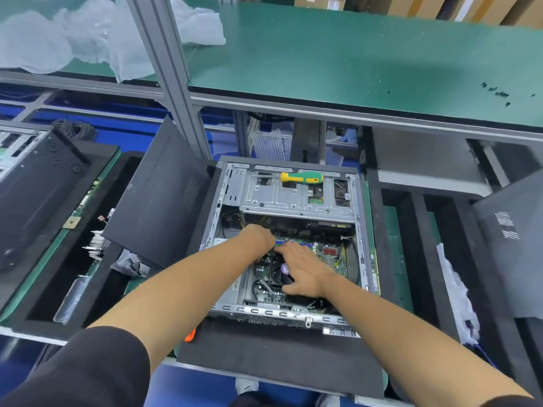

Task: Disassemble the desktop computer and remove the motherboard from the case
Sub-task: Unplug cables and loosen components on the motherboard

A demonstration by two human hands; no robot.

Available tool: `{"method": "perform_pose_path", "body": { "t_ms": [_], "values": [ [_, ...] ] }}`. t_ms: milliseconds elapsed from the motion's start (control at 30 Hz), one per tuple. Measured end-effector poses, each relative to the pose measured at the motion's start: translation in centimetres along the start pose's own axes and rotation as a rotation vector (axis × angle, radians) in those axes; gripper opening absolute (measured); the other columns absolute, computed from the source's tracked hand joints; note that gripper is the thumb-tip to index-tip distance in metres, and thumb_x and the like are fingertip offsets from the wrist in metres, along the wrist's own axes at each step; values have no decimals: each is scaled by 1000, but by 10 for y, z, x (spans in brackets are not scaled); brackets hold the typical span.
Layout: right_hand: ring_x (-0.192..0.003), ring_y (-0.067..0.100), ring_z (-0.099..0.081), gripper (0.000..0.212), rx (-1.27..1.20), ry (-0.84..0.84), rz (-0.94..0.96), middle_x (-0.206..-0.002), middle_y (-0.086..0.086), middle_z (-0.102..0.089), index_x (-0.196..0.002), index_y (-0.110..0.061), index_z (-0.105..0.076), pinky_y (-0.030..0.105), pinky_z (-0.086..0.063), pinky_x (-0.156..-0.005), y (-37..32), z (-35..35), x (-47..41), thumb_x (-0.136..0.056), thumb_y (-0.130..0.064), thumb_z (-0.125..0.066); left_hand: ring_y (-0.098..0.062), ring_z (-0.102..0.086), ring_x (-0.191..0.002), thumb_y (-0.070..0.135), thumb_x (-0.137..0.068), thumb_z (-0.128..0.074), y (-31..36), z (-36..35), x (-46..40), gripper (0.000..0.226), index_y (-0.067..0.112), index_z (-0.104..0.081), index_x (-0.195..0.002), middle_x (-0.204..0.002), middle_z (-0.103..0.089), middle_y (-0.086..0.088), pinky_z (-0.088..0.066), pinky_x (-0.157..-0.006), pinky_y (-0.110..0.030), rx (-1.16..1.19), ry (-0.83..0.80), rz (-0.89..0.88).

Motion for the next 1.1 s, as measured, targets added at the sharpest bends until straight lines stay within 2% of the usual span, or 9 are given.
{"method": "perform_pose_path", "body": {
  "t_ms": [133, 300, 400, 500, 600, 733, 833, 967, 1100],
  "values": [
    [-129, 23, -36, 99, -21, -5, -29, -137, 5, -38, -154, -14, -22, 41, -32, -116, -1, -1, -1, -72, -56, -58, -28, -60, -120, 7, -97, -60, -7, 1, -4, 41, 6, -53, -137, -136, -58, -10, -52, -100, -39, 55, -17, 17],
    [-127, 24, -36, 102, 26, -54, -88, -136, 6, -39, -152, -11, -26, 43, -34, -113, -6, -1, -6, -71, -57, -66, -24, -60, -112, 15, -97, -64, -7, 0, -3, 44, 11, -52, -139, -127, -60, -5, -46, -81, -35, 77, -34, 64],
    [-130, 28, -35, 102, 70, -110, -140, -139, 7, -38, -149, -11, -27, 48, -33, -113, -10, 2, -12, -69, -60, -69, -24, -59, -114, 22, -95, -68, -4, 0, -4, 47, 11, -52, -138, -130, -58, -4, -42, -79, -35, 64, -38, 80],
    [-138, 32, -29, 107, 101, -179, -188, -146, 11, -33, -151, -12, -23, 54, -31, -115, -16, 7, -17, -70, -59, -74, -23, -59, -118, 20, -99, -61, 0, -3, -4, 43, 13, -52, -140, -135, -56, -3, -43, -78, -34, 27, -6, 117],
    [-142, 36, -23, 113, 109, -250, -236, -153, 12, -26, -156, -14, -13, 57, -30, -116, -24, 12, -22, -72, -55, -78, -21, -59, -121, 21, -101, -55, 6, -7, -5, 38, 17, -54, -139, -136, -57, 0, -50, -93, -33, -27, -18, 137],
    [-146, 38, -18, 116, 135, -310, -283, -159, 14, -18, -159, -15, -5, 59, -30, -116, -29, 17, -25, -74, -46, -78, -21, -55, -128, 24, -103, -51, 8, -8, -11, 37, 23, -55, -139, -140, -56, 2, -46, -106, -38, 36, -50, 170],
    [-148, 37, -14, 117, 129, -333, -297, -160, 13, -15, -160, -15, -3, 60, -28, -117, -30, 18, -26, -74, -41, -78, -20, -52, -131, 23, -102, -50, 7, -3, -11, 38, 24, -55, -140, -143, -55, 3, -46, -106, -39, 147, -101, 210],
    [-146, 37, -14, 113, 119, -363, -315, -159, 12, -15, -159, -17, -5, 60, -31, -114, -30, 18, -29, -74, -38, -77, -24, -53, -129, 23, -101, -53, 10, 4, -7, 38, 21, -54, -139, -137, -58, 1, -46, -107, -48, 195, -182, 234],
    [-144, 37, -17, 115, 125, -358, -325, -157, 11, -17, -159, -17, -4, 60, -34, -111, -30, 18, -29, -74, -39, -78, -18, -49, -132, 29, -102, -53, 4, 5, -8, 41, 27, -50, -143, -141, -54, 6, -40, -111, -37, 378, -235, 237]
  ]
}}
Point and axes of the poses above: each hand's wrist, its own x-axis away from the middle knuckle, its own z-axis out of the back of the hand, y = z × x, the point moved 1 cm from there along -x, towards the middle knuckle
